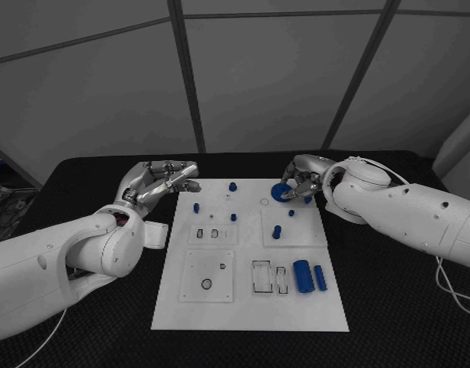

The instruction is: Assemble the parts on the task board

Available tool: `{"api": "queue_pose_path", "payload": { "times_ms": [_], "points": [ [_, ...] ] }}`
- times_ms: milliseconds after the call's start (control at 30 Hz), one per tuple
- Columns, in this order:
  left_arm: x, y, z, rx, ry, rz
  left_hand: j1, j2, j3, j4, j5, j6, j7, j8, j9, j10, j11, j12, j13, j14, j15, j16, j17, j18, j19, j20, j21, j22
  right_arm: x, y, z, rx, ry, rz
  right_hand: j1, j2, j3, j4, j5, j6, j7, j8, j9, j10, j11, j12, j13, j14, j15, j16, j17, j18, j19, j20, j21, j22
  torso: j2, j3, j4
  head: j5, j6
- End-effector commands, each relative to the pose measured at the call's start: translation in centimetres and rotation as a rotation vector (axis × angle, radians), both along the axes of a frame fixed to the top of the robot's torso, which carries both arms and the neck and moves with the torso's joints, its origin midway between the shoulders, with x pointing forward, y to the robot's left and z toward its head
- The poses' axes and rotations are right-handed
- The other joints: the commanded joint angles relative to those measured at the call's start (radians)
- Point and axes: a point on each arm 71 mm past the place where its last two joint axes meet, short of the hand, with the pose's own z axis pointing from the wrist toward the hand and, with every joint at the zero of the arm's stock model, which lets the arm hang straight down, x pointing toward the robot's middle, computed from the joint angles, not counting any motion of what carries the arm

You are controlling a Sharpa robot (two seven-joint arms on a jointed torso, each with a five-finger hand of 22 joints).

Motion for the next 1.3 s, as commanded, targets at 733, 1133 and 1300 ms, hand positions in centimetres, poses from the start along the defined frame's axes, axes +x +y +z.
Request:
{"api": "queue_pose_path", "payload": {
  "times_ms": [733, 1133, 1300],
  "points": [
    [0.0, 0.0, 0.1, -0.002, 0.001, -0.015, -0.004, 0.008, 0.004, -0.007, -0.005, 0.0, 0.004, -0.007, 0.0, 0.001, 0.003, -0.005, 0.0, -0.003, 0.006, -0.006, 0.003, -0.01, -0.003, 0.004, -0.002, -0.002, -2.7, 4.4, 2.7, 0.033, -0.226, 0.086, 0.0, 0.014, 0.087, -0.022, 0.036, 0.063, -0.012, -0.009, -0.009, 0.05, -0.013, 0.077, 0.083, 0.097, -0.007, 0.011, 0.233, -0.018, 0.022, -0.009, 0.024, 0.033, 0.0, 0.0001, 0.0008, 0.017, 0.01],
    [-0.1, -0.1, 0.1, -0.002, 0.004, -0.016, -0.003, 0.009, 0.004, -0.008, -0.005, 0.001, 0.004, -0.007, 0.0, 0.001, 0.003, -0.006, 0.0, -0.003, 0.006, -0.006, 0.003, -0.01, -0.003, 0.004, -0.002, -0.002, -3.5, 9.9, 3.1, 0.03, -0.285, 0.177, -0.009, 0.004, 0.104, -0.024, 0.025, 0.071, -0.012, -0.016, -0.012, 0.051, -0.013, 0.08, 0.087, 0.098, -0.007, 0.012, 0.235, -0.019, 0.024, -0.009, 0.027, 0.038, 0.001, -0.0014, 0.0031, 0.025, 0.01],
    [-0.1, -0.3, 0.1, -0.004, 0.004, -0.019, -0.002, 0.01, 0.005, -0.009, -0.005, 0.001, 0.004, -0.008, 0.0, 0.001, 0.003, -0.006, 0.0, -0.003, 0.006, -0.007, 0.004, -0.01, -0.003, 0.004, -0.002, -0.002, -3.2, 11.1, 2.7, 0.02, -0.272, 0.178, -0.016, 0.001, 0.109, -0.022, 0.02, 0.074, -0.012, -0.019, -0.013, 0.049, -0.013, 0.078, 0.084, 0.098, -0.007, 0.012, 0.236, -0.019, 0.023, -0.009, 0.027, 0.037, 0.002, -0.0022, 0.0035, 0.026, 0.006]
  ]
}}
